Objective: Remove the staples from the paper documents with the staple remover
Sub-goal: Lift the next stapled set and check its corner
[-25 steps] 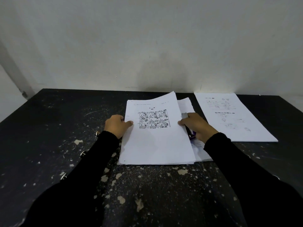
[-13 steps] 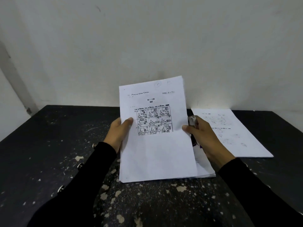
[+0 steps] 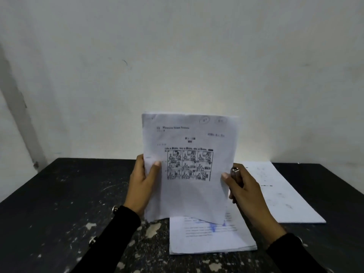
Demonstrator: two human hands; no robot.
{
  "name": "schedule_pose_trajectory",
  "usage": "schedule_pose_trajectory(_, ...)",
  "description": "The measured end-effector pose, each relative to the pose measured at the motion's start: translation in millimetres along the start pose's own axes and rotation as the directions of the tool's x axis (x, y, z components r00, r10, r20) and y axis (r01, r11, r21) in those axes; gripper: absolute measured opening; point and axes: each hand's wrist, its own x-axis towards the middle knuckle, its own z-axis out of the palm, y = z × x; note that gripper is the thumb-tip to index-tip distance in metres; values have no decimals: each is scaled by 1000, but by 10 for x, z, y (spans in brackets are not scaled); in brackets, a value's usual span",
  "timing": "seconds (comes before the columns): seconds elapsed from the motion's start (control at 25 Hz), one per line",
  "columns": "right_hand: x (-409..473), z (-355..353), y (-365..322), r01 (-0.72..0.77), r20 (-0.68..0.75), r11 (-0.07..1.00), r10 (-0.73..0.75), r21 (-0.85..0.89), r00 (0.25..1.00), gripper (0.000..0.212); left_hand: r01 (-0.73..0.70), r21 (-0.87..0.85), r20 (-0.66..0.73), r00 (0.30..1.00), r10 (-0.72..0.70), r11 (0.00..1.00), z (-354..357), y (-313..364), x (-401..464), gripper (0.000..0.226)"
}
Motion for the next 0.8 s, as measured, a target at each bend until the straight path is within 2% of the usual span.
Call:
schedule_pose_trajectory(0.2, 117, -52, -130, 93, -106, 994, -86, 65, 991, 6, -21, -54, -54, 998, 18, 998, 48, 190, 96, 9)
schedule_pose_trajectory(0.36, 133, -25, -206, 139, -132, 990, -136, 18, 982, 5, -44, -69, -51, 998, 41, 997, 120, 307, 87, 15)
schedule_pose_trajectory(0.6, 138, -51, -207, 152, -147, 988, -153, -19, 977, 9, -80, -44, -62, 995, 77, 996, 127, 319, 66, 11)
schedule_pose_trajectory(0.8, 163, -82, -250, 130, -169, 989, -117, 66, 979, 8, -137, -56, -66, 989, 133, 989, 95, 383, 160, 13)
